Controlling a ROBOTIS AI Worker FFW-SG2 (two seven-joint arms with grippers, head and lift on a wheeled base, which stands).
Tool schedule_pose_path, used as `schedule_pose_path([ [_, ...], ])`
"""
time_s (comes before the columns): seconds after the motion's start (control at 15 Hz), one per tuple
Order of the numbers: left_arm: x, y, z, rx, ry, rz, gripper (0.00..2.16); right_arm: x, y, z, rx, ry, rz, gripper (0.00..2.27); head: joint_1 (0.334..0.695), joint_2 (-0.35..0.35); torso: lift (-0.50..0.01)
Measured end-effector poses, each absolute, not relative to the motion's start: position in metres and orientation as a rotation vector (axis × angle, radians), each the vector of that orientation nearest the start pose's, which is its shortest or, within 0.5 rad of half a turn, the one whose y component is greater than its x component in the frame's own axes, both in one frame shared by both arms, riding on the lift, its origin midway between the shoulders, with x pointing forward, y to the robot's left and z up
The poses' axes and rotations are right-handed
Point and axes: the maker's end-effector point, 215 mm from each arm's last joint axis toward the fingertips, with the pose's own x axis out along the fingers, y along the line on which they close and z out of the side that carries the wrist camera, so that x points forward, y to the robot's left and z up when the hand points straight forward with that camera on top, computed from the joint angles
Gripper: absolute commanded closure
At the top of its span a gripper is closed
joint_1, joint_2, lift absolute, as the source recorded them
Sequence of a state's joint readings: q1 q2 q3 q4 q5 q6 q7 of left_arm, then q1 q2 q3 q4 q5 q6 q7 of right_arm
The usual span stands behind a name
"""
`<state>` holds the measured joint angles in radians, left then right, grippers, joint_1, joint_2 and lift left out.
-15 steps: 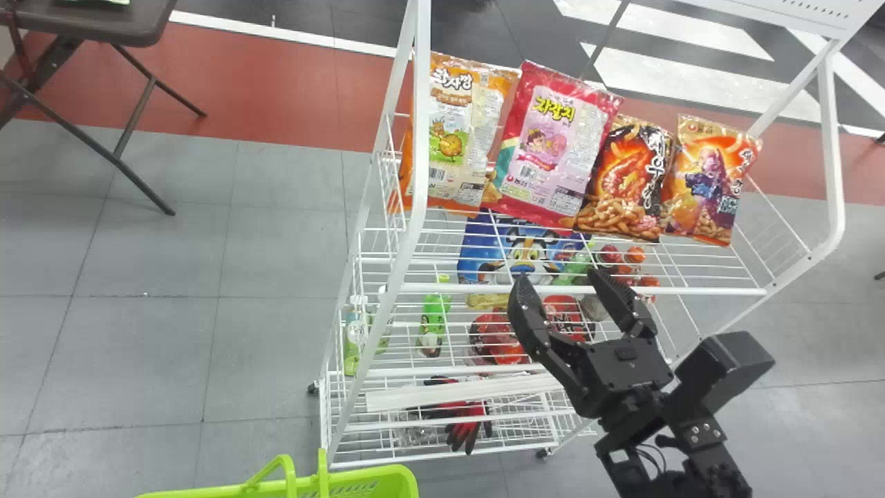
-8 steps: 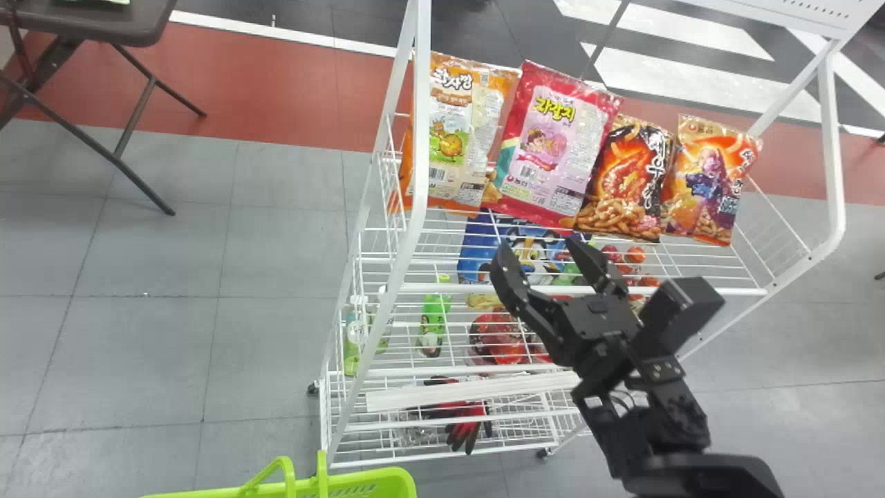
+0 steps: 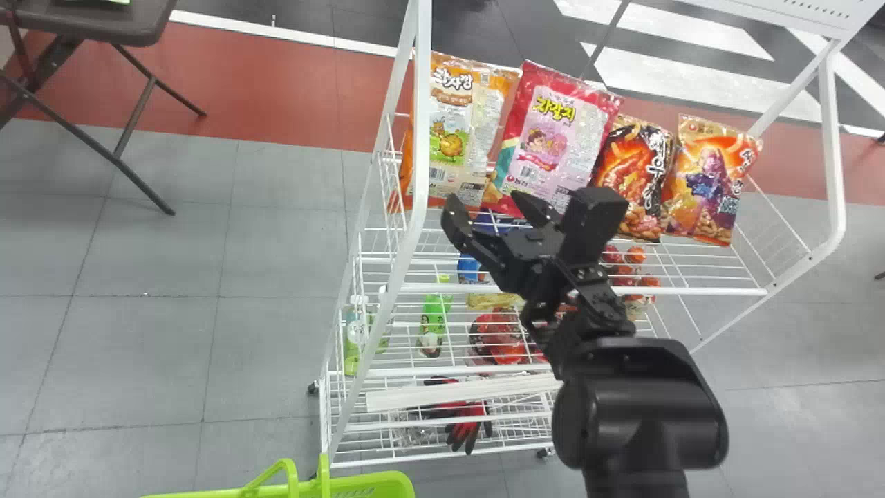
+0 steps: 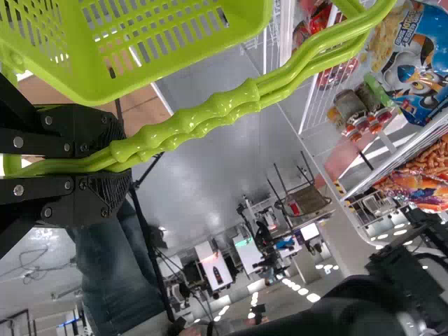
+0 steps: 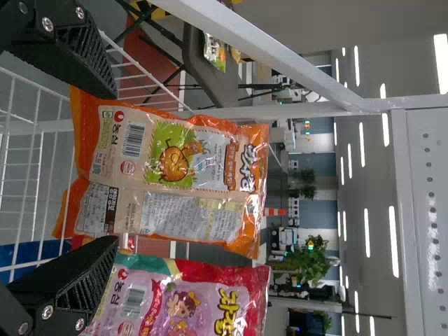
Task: Hold basket handle with left hand then pick Gamjakkang with right hand and place into basket
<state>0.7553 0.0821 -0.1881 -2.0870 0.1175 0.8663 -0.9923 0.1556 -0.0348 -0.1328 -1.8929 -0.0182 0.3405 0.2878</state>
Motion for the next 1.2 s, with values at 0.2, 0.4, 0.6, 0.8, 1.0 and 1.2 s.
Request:
schedule_pose_path([
  [0.2, 0.109, -0.031, -0.494, -0.629, 1.013, -1.129, 2.15, 0.568, -0.239, -0.352, -0.028, 0.185, 0.170, 0.08, 0.695, -0.350, -0.018],
  [0.4, 0.109, -0.031, -0.494, -0.628, 1.012, -1.129, 2.15, 0.590, -0.243, -0.354, -0.046, 0.200, 0.144, 0.08, 0.695, -0.350, -0.018],
  [0.6, 0.109, -0.031, -0.494, -0.627, 1.011, -1.130, 2.15, 0.609, -0.248, -0.357, -0.054, 0.218, 0.129, 0.08, 0.695, -0.350, -0.018],
  [0.8, 0.109, -0.031, -0.493, -0.627, 1.010, -1.131, 2.15, 0.626, -0.254, -0.358, -0.046, 0.234, 0.118, 0.08, 0.695, -0.350, -0.018],
  [1.0, 0.109, -0.031, -0.493, -0.628, 1.010, -1.132, 2.15, 0.641, -0.255, -0.355, -0.042, 0.240, 0.114, 0.09, 0.695, -0.350, -0.018],
  [1.2, 0.109, -0.031, -0.494, -0.628, 1.012, -1.131, 2.15, 0.654, -0.258, -0.360, -0.034, 0.264, 0.105, 0.15, 0.695, -0.350, -0.018],
])
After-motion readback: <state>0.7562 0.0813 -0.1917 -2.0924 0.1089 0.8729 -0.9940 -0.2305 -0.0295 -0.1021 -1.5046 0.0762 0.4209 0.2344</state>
